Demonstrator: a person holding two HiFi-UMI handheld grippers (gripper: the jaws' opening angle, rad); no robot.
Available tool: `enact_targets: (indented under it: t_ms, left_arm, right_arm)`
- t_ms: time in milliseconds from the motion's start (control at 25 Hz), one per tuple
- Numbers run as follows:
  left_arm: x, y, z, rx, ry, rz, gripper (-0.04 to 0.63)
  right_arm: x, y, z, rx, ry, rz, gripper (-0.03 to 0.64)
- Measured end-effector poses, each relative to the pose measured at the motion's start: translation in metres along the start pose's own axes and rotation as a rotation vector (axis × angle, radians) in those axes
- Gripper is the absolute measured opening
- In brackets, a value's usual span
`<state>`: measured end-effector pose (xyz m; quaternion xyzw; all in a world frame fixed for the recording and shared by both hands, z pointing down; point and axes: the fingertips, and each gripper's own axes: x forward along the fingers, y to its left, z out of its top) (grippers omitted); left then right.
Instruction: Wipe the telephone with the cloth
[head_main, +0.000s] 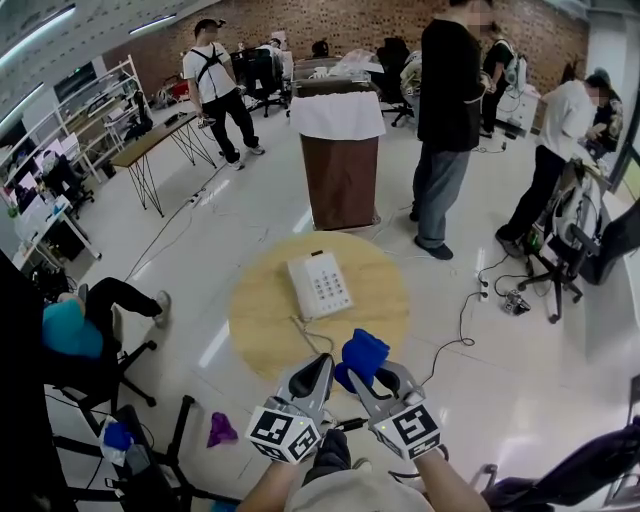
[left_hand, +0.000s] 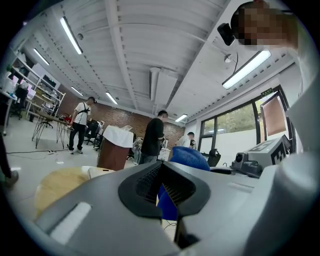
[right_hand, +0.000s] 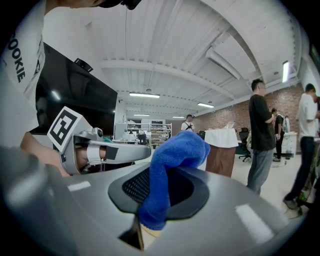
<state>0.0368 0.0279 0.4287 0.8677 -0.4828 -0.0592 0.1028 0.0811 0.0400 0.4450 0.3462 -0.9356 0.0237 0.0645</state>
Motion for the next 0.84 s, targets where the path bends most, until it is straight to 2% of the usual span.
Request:
enact_targets:
  t_ms: [360,840]
  left_arm:
    - [-0.024,-0.026,0.003,0.006,-0.019,0.026,0.000]
    - [-0.028,-0.045,0.006,0.028,-0.018,0.019,0.000]
  right_arm:
    - [-0.023,0.014,-0.002,-0.003,-0.007,0.000,0.069]
    - [-0.042,0.025,0.001,-0.010,-0.015,-0.013,0.069]
